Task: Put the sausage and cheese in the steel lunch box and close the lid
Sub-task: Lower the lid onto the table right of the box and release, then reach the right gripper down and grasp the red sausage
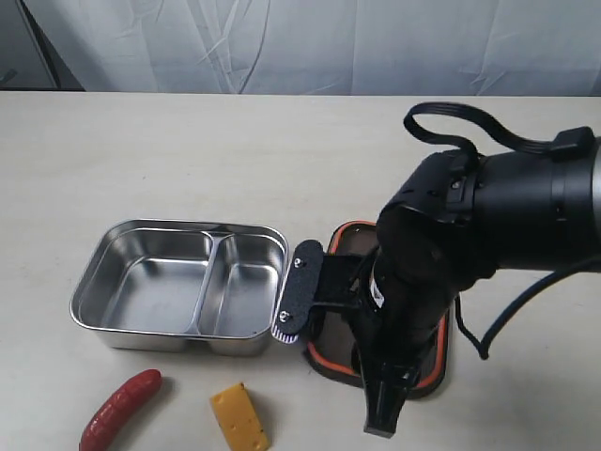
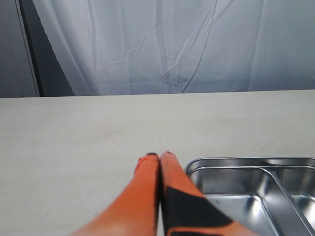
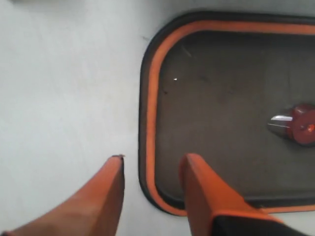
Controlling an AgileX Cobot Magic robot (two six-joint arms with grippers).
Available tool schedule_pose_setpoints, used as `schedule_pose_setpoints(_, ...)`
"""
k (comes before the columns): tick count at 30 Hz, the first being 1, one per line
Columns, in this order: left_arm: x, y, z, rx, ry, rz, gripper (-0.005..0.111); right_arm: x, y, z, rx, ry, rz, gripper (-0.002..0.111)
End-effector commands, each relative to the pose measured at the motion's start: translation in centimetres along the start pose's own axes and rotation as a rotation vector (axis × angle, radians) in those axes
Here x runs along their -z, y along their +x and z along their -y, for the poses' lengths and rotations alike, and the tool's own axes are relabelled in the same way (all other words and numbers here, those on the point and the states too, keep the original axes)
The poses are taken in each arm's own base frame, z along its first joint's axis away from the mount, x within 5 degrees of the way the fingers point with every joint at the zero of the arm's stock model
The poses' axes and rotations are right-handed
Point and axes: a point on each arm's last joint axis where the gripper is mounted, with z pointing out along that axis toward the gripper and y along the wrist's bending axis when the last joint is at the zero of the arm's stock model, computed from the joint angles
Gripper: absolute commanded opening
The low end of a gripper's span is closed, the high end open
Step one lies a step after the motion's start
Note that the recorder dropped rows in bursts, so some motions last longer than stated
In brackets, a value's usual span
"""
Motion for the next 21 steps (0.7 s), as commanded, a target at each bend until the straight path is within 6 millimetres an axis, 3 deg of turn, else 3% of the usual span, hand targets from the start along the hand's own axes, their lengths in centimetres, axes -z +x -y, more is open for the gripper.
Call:
schedule_pose_setpoints(1,0.0,0.1,0.0,0.001,0.000,0.007,0.000,1.8,-1.7,0.2,-0.036,-0.050,0.058,0.040)
schedule_pose_setpoints(7,0.0,0.1,0.0,0.001,0.000,0.007,0.000,6.0,-6.4,-0.6,0.120,-0.062,0.295,0.040)
schedule_pose_setpoints(11,0.0,0.1,0.0,0.001,0.000,0.007,0.000,8.0,-9.2,-2.2,0.396,0.017,0.475,0.040)
schedule_pose_setpoints(16,0.0,0.1,0.0,0.001,0.000,0.007,0.000,6.7,-11.1,-4.5,0.593,0.054,0.508,0.040)
schedule_pose_setpoints(21,0.0,0.1,0.0,0.001,0.000,0.007,0.000,3.6,-12.4,-6.4,0.643,0.014,0.459,0.061)
